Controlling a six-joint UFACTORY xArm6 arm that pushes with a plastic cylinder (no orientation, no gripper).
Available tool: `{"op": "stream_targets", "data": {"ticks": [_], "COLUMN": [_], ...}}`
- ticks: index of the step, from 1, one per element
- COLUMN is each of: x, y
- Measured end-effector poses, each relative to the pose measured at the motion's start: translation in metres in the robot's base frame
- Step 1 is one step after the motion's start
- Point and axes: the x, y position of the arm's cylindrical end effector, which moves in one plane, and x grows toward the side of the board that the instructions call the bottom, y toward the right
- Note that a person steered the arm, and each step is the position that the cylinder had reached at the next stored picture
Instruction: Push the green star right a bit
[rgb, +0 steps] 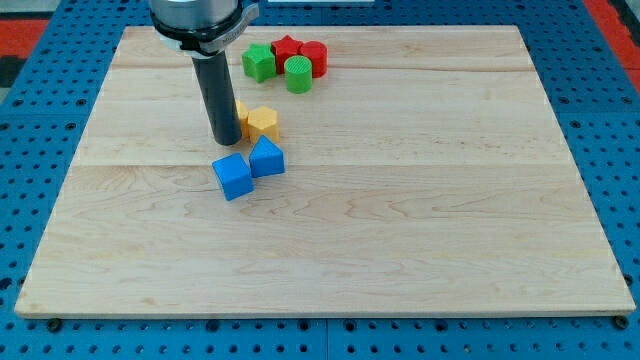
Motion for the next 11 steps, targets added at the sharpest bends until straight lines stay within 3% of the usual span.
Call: {"op": "stream_targets", "data": {"ticks": [1,2,4,7,9,11], "x": [0.000,0.000,-0.072,-0.137,-0.139,-0.149], "y": [-0.005,-0.051,-0.094,-0.064,0.006,0.005]}}
